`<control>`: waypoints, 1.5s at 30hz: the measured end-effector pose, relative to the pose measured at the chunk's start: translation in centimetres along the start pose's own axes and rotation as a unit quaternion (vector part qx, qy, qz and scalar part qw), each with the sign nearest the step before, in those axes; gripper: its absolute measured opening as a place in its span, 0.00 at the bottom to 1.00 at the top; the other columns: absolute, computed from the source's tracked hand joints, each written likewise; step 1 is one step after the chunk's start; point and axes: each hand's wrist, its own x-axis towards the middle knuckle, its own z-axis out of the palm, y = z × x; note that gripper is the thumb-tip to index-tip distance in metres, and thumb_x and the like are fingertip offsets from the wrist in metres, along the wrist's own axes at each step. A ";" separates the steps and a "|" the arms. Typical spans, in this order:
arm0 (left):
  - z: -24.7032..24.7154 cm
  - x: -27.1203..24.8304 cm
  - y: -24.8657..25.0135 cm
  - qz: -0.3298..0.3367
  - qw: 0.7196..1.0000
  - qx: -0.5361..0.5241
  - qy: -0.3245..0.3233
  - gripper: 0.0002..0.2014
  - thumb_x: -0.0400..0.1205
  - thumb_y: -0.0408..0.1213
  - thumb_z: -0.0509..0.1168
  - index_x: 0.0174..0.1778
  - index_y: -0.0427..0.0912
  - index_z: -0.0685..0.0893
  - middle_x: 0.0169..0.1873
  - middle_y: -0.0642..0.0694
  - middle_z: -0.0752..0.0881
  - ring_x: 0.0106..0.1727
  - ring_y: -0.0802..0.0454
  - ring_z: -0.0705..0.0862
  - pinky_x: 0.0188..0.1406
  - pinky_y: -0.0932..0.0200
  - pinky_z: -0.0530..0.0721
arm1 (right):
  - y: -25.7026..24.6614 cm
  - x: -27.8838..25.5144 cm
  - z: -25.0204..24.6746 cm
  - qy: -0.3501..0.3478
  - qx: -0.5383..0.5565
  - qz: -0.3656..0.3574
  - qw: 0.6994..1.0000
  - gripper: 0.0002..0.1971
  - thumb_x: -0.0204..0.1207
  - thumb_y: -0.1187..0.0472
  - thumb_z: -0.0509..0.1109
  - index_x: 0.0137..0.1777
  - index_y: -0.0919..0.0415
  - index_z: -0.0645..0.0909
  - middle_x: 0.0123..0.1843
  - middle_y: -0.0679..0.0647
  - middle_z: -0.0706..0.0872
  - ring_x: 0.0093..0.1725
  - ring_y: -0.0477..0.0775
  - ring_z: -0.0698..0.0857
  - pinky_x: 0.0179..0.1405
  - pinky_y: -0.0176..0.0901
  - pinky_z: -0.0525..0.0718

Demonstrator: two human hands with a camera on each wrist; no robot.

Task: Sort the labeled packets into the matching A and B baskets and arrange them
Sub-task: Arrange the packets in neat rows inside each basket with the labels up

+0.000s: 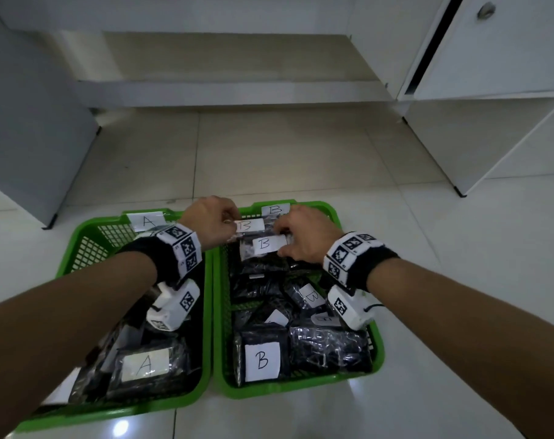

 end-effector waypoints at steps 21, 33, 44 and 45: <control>4.5 -0.7 0.2 0.107 0.938 0.315 -0.093 0.36 0.75 0.64 0.65 0.73 0.45 0.69 0.69 0.42 0.73 0.69 0.40 0.74 0.66 0.41 0.77 | -0.9 1.7 0.8 0.003 -0.027 -0.028 0.999 0.04 0.73 0.59 0.75 0.43 0.59 0.88 0.43 0.55 0.87 0.43 0.57 0.87 0.45 0.51 0.88; 5.9 -1.3 0.3 0.116 0.925 0.349 -0.096 0.37 0.83 0.61 0.56 0.86 0.51 0.53 0.83 0.39 0.59 0.80 0.37 0.64 0.73 0.35 0.71 | 3.9 -2.7 0.0 -0.137 0.035 0.122 0.982 0.07 0.68 0.62 0.85 0.44 0.62 0.94 0.43 0.53 0.94 0.45 0.50 0.92 0.52 0.48 0.91; 5.7 -2.9 4.1 0.147 0.959 0.241 -0.032 0.26 0.81 0.52 0.61 0.71 0.40 0.76 0.72 0.38 0.75 0.72 0.37 0.73 0.70 0.40 0.74 | 3.3 -2.9 2.2 -0.214 0.011 0.079 0.974 0.14 0.69 0.61 0.85 0.52 0.64 0.92 0.50 0.58 0.93 0.50 0.57 0.91 0.54 0.49 0.90; 5.9 -3.2 4.5 0.155 0.959 0.234 -0.029 0.23 0.81 0.51 0.62 0.66 0.40 0.78 0.68 0.39 0.77 0.69 0.38 0.75 0.66 0.41 0.77 | 3.0 -2.8 2.5 -0.216 -0.007 0.076 0.973 0.14 0.68 0.58 0.85 0.49 0.66 0.91 0.47 0.59 0.93 0.47 0.58 0.90 0.50 0.50 0.90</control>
